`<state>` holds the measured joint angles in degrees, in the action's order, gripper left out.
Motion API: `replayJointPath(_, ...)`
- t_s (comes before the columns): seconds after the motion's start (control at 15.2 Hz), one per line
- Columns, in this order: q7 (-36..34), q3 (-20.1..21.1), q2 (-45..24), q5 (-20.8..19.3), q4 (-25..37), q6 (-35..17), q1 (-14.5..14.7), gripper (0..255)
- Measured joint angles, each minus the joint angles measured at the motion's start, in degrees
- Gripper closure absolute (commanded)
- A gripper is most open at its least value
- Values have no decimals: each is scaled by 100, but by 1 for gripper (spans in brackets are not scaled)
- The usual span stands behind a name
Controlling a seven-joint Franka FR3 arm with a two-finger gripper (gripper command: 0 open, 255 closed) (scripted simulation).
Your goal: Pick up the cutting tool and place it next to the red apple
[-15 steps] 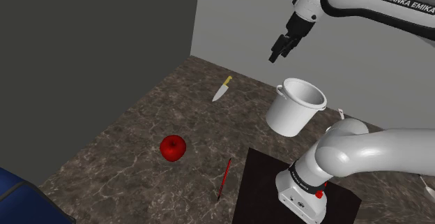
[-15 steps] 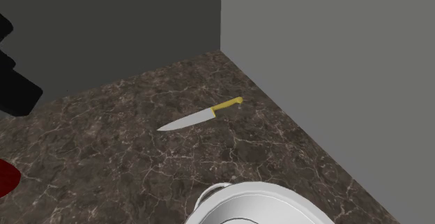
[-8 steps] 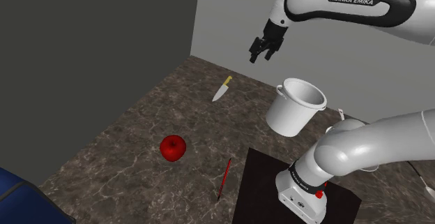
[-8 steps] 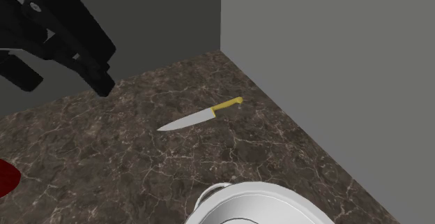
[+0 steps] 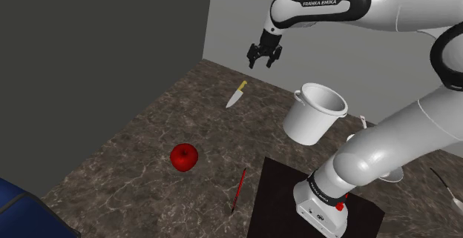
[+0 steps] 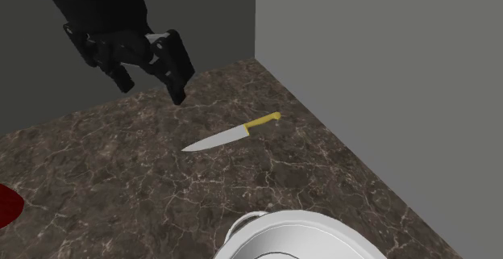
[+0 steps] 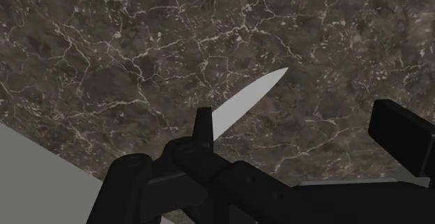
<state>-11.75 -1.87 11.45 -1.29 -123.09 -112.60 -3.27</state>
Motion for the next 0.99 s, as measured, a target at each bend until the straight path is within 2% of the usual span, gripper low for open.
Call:
replayJointPath(0.53,-713,-156,-1797,178,1151,-290,-187,0)
replayJointPath(0.99,-1244,-318,-3374,454,2465,-233,-376,0)
